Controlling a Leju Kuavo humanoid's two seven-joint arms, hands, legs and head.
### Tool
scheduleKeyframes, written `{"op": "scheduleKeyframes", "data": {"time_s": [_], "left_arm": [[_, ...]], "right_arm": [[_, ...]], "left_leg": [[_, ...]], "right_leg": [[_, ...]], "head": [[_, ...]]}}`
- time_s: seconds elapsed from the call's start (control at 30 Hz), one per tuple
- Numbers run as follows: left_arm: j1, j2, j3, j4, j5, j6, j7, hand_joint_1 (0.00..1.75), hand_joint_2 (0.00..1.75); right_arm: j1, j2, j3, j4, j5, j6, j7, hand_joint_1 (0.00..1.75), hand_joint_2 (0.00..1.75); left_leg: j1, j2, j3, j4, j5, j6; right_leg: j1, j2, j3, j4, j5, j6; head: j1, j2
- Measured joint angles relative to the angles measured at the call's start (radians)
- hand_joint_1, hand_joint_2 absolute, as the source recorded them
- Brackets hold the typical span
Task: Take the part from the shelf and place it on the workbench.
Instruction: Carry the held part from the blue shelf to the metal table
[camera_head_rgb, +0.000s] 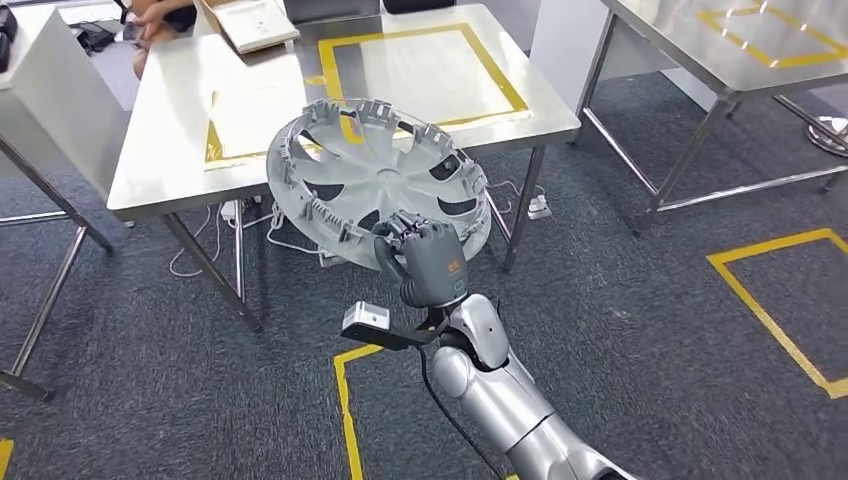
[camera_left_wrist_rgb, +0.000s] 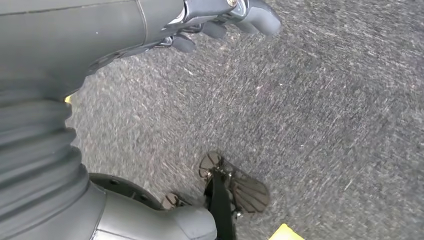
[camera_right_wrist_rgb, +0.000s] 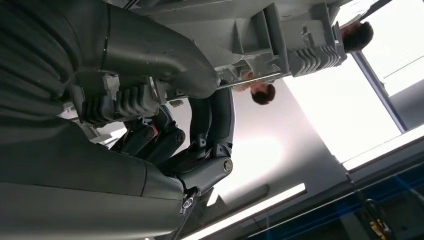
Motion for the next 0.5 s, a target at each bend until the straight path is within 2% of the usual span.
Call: {"op": "scheduleKeyframes", "data": {"time_s": [0.03, 0.07, 0.13, 0.2, 0.23, 0.27, 0.3, 0.37, 0.4, 0.43, 0.5], "left_arm": [[-0.001, 0.0, 0.0, 0.0, -0.001, 0.0, 0.0, 0.0, 1.75], [-0.002, 0.0, 0.0, 0.0, -0.002, -0.001, 0.0, 0.0, 1.75], [-0.004, 0.0, -0.001, -0.001, -0.006, -0.004, 0.0, 0.0, 1.75], [-0.003, 0.001, -0.001, -0.001, -0.009, -0.007, 0.002, 0.0, 1.75], [-0.003, 0.001, -0.002, -0.001, -0.011, -0.007, 0.003, 0.0, 1.75], [-0.003, 0.001, -0.002, -0.001, -0.014, -0.008, 0.004, 0.0, 1.75], [-0.003, 0.001, -0.004, -0.001, -0.017, -0.009, 0.005, 0.0, 1.75], [-0.003, 0.001, -0.008, 0.0, -0.025, -0.013, 0.008, 0.0, 1.75], [-0.005, 0.001, -0.01, 0.0, -0.028, -0.015, 0.009, 0.0, 1.75], [-0.007, 0.001, -0.012, -0.001, -0.031, -0.018, 0.01, 0.0, 1.75], [-0.012, 0.003, -0.015, -0.001, -0.033, -0.021, 0.012, 0.0, 1.75]], "right_arm": [[0.001, -0.001, -0.002, 0.0, -0.001, 0.0, 0.0, 1.75, 1.75], [0.0, -0.002, -0.004, 0.0, -0.002, -0.001, 0.0, 1.75, 1.75], [-0.004, -0.002, -0.005, -0.001, -0.003, -0.002, -0.001, 1.75, 1.75], [-0.005, -0.002, -0.006, -0.001, -0.004, -0.003, -0.001, 1.75, 1.75], [-0.003, -0.003, -0.007, -0.001, -0.005, -0.004, -0.001, 1.75, 1.75], [-0.001, -0.003, -0.01, -0.001, -0.006, -0.004, 0.0, 1.75, 1.75], [0.001, -0.004, -0.013, -0.002, -0.008, -0.005, 0.001, 1.75, 1.75], [0.006, -0.006, -0.02, -0.006, -0.009, -0.011, 0.001, 1.75, 1.75], [0.01, -0.006, -0.024, -0.01, -0.01, -0.017, 0.0, 1.75, 1.75], [0.015, -0.007, -0.028, -0.015, -0.011, -0.025, -0.002, 1.75, 1.75], [0.026, -0.008, -0.037, -0.025, -0.018, -0.04, -0.01, 1.75, 1.75]], "left_leg": [[0.001, 0.011, 0.011, -0.005, 0.0, 0.009], [0.002, 0.023, 0.023, -0.008, -0.002, 0.016], [0.001, 0.044, 0.04, -0.01, -0.015, 0.024], [-0.001, 0.066, 0.055, -0.009, -0.033, 0.026], [-0.001, 0.075, 0.065, -0.009, -0.043, 0.025], [-0.001, 0.082, 0.078, -0.009, -0.054, 0.024], [-0.001, 0.088, 0.092, -0.009, -0.066, 0.022], [-0.003, 0.098, 0.117, -0.008, -0.09, 0.015], [-0.004, 0.101, 0.125, -0.008, -0.1, 0.01], [-0.005, 0.103, 0.132, -0.007, -0.108, 0.005], [-0.007, 0.103, 0.146, -0.005, -0.114, -0.008]], "right_leg": [[0.002, -0.015, -0.002, 0.012, 0.001, 0.005], [0.004, -0.041, -0.015, 0.036, -0.005, 0.009], [0.007, -0.098, -0.078, 0.135, -0.039, 0.016], [0.007, -0.116, -0.159, 0.239, -0.084, 0.02], [0.007, -0.118, -0.184, 0.257, -0.09, 0.02], [0.007, -0.12, -0.192, 0.24, -0.076, 0.019], [0.007, -0.123, -0.184, 0.191, -0.04, 0.017], [0.011, -0.135, -0.149, 0.061, 0.057, 0.01], [0.013, -0.141, -0.137, 0.02, 0.086, 0.006], [0.016, -0.144, -0.13, -0.001, 0.101, 0.0], [0.016, -0.14, -0.119, -0.004, 0.093, -0.013]], "head": [[0.001, 0.0], [0.004, 0.0], [0.008, 0.0], [0.009, 0.0], [0.009, 0.0], [0.009, 0.0], [0.009, 0.0], [0.008, 0.0], [0.007, 0.0], [0.006, 0.0], [0.005, 0.0]]}}
